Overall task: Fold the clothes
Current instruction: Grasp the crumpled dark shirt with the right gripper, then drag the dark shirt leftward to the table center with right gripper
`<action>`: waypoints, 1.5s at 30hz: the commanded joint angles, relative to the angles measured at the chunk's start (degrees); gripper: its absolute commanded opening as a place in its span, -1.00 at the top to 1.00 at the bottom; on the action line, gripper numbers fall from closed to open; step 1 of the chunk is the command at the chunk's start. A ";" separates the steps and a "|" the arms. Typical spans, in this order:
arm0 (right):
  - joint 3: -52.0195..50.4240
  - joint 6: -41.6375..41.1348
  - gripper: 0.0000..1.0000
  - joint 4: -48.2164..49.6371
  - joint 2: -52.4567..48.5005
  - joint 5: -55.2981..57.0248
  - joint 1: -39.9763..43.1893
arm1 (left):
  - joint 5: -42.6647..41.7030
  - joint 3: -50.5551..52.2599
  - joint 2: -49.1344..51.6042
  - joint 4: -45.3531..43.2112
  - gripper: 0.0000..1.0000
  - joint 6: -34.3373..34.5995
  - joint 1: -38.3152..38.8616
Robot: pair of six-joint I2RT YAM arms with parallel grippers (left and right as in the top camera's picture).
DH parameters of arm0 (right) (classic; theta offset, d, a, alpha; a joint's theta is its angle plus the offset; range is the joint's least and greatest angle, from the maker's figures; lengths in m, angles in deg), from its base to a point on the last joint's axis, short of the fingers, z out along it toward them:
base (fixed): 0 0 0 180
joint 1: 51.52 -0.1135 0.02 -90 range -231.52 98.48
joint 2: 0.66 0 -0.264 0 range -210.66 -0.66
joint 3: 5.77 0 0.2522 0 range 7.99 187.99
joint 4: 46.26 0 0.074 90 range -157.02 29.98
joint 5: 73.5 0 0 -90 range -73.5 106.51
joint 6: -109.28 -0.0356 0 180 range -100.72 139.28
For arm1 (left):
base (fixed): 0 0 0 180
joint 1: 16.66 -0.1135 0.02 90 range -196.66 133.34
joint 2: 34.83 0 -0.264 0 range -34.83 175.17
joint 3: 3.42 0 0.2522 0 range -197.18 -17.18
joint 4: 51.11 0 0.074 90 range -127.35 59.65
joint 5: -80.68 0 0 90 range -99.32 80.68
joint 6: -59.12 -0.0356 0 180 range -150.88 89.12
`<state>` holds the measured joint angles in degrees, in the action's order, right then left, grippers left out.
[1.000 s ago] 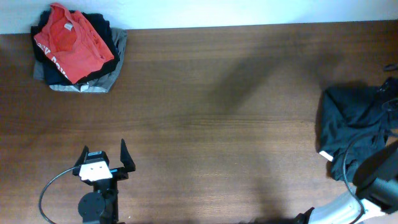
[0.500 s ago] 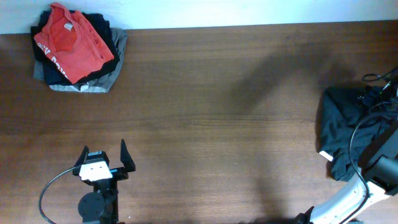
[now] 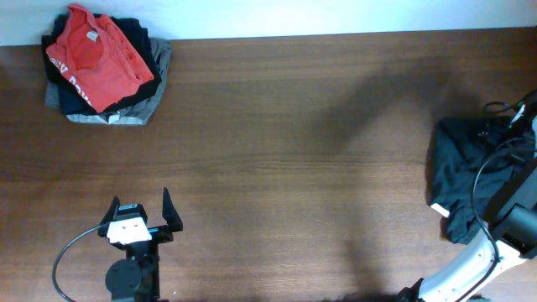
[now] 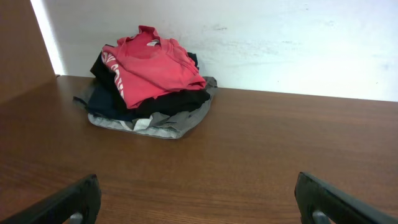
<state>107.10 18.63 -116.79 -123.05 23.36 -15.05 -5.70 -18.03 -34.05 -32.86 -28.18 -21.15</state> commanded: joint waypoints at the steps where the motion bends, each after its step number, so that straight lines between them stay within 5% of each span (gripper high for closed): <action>1: 1.07 0.87 -0.50 0.20 -1.03 -1.33 0.35 | -0.37 0.31 -0.37 -0.11 -0.98 0.52 0.33; 4: 1.07 0.85 0.55 0.02 -1.03 -1.31 0.35 | -0.37 0.31 -0.37 -0.11 -0.98 0.52 0.33; 7: 1.09 0.83 0.92 -0.07 -0.81 -1.33 0.28 | -0.37 0.31 -0.37 -0.11 -0.98 0.52 0.33; 11: 1.31 -0.26 0.92 -0.33 0.66 -2.49 0.24 | -0.39 0.31 -0.37 -0.11 -0.98 0.52 0.33; 26: 1.31 -0.24 0.92 -0.90 11.80 -37.07 -7.43 | -0.37 0.31 -0.37 -0.11 -0.98 0.52 0.33; 40: 1.29 -6.14 0.92 6.67 12.26 -42.12 -40.74 | -0.37 0.31 -0.37 -0.11 -0.98 0.52 0.33; 45: 1.29 -11.04 0.70 13.07 11.19 -35.50 -55.06 | -0.37 0.31 -0.37 -0.11 -0.98 0.52 0.33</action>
<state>107.23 11.92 -105.34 -112.04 -15.72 -63.05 -5.68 -18.03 -34.03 -32.86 -28.18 -21.15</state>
